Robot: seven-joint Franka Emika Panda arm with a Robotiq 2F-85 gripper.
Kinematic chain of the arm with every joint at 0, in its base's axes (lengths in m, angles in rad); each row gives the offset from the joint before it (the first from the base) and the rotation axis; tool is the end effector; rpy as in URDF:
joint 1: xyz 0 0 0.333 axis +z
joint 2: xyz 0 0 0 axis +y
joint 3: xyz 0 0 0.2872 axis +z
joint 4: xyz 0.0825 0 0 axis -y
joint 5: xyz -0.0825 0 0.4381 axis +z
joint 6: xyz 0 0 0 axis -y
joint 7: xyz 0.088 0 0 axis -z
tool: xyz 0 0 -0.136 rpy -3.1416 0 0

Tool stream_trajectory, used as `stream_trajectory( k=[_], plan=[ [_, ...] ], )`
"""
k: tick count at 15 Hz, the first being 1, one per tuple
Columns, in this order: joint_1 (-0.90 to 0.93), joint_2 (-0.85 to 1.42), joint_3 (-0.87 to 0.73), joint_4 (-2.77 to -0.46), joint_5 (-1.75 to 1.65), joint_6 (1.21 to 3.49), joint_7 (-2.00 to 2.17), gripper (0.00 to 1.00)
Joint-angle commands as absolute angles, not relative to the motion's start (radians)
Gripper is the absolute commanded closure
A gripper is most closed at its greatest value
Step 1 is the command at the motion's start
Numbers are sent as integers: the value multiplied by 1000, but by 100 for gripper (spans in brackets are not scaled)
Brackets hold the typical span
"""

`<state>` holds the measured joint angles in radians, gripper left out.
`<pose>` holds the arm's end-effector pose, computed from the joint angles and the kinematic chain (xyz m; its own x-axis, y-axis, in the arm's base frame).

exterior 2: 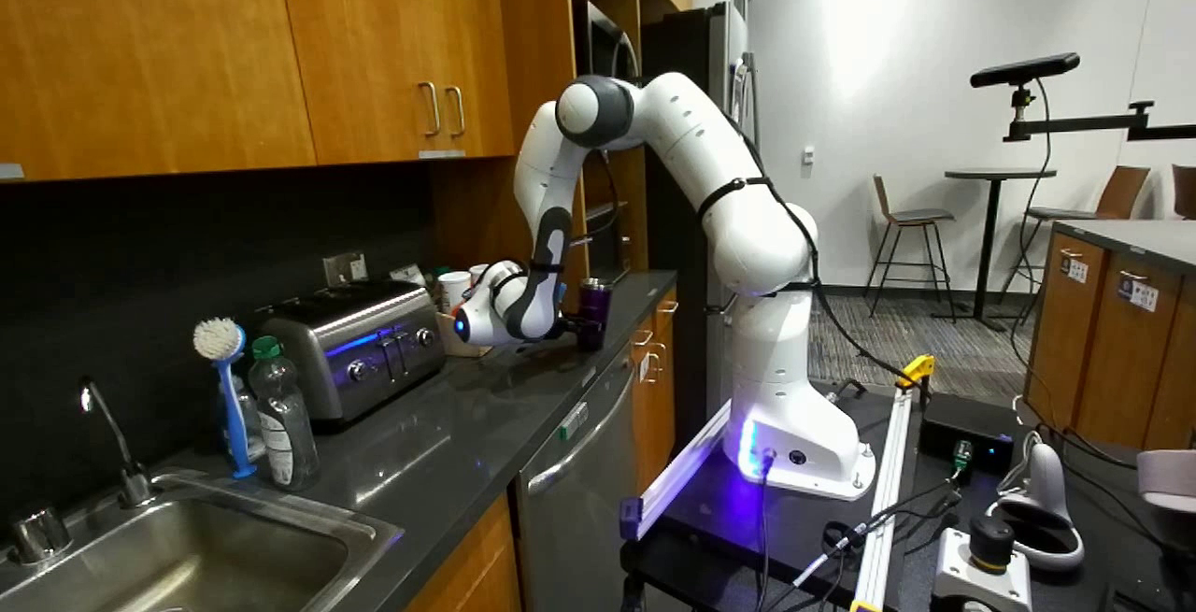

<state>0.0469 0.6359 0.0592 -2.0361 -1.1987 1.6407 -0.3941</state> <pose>0.5192 -0.0620 0.0500 0.0970 0.2440 -0.9649 0.9743 -0.2214 0.0419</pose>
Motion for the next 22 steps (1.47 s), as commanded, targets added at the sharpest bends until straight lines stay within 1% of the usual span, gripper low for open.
stream_trajectory(
  k=[1, 13, 14, 15, 17, 18, 22],
  plan=[
    [45, 642, 65, -2020, -1209, 1616, -374, 43],
    [64, 683, 64, -1985, -1211, 1545, -287, 43],
    [65, 686, 64, -1982, -1211, 1542, -286, 4],
    [51, 680, 72, -1994, -1202, 1569, -301, 17],
    [52, 684, 72, -1991, -1202, 1561, -297, 7],
    [53, 684, 72, -1989, -1202, 1558, -297, 4],
    [54, 684, 72, -1985, -1202, 1556, -297, 4]
  ],
)
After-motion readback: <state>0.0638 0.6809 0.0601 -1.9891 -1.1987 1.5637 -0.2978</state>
